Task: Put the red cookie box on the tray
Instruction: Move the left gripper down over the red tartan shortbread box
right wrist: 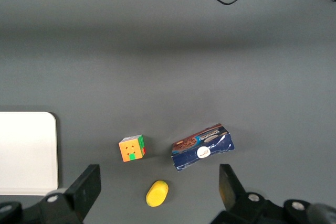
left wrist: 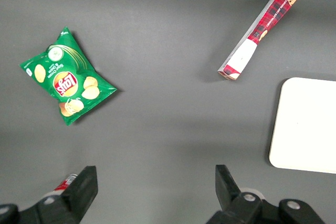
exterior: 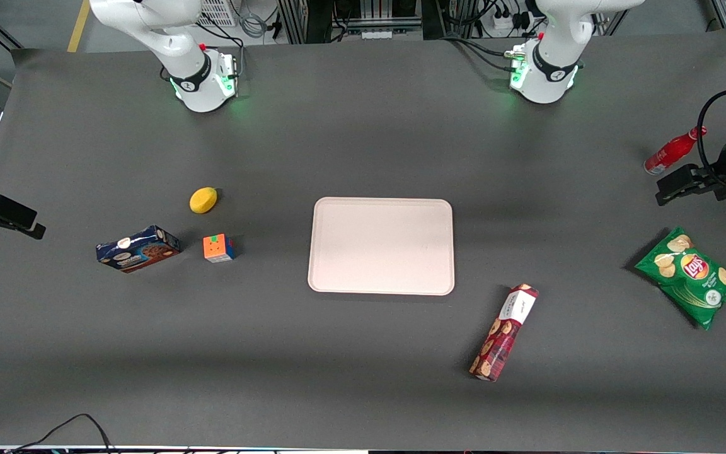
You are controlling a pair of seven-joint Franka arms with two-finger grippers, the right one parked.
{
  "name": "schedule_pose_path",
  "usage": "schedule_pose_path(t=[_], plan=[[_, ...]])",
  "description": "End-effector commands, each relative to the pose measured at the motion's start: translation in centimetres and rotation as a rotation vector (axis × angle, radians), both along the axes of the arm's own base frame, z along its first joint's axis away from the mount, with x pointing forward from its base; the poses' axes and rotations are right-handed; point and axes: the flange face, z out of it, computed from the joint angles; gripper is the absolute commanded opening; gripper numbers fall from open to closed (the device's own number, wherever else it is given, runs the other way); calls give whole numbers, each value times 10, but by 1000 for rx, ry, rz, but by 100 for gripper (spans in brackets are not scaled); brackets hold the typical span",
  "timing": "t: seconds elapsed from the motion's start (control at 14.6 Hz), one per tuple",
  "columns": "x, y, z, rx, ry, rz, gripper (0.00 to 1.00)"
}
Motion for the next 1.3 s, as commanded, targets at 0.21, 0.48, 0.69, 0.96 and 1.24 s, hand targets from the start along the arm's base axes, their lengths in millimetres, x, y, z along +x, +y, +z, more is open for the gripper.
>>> schedule_pose_path(t=[0.21,0.48,0.69,0.96,1.24], plan=[[1,-5,5,-9,-1,-24,100],[8,-21,-16,-16,44,-55,100],[15,-39,-31,-51,63,-81,100],[52,-86,-67,-86,90,-166,100],[86,-140,-123,-38,43,-276,100]])
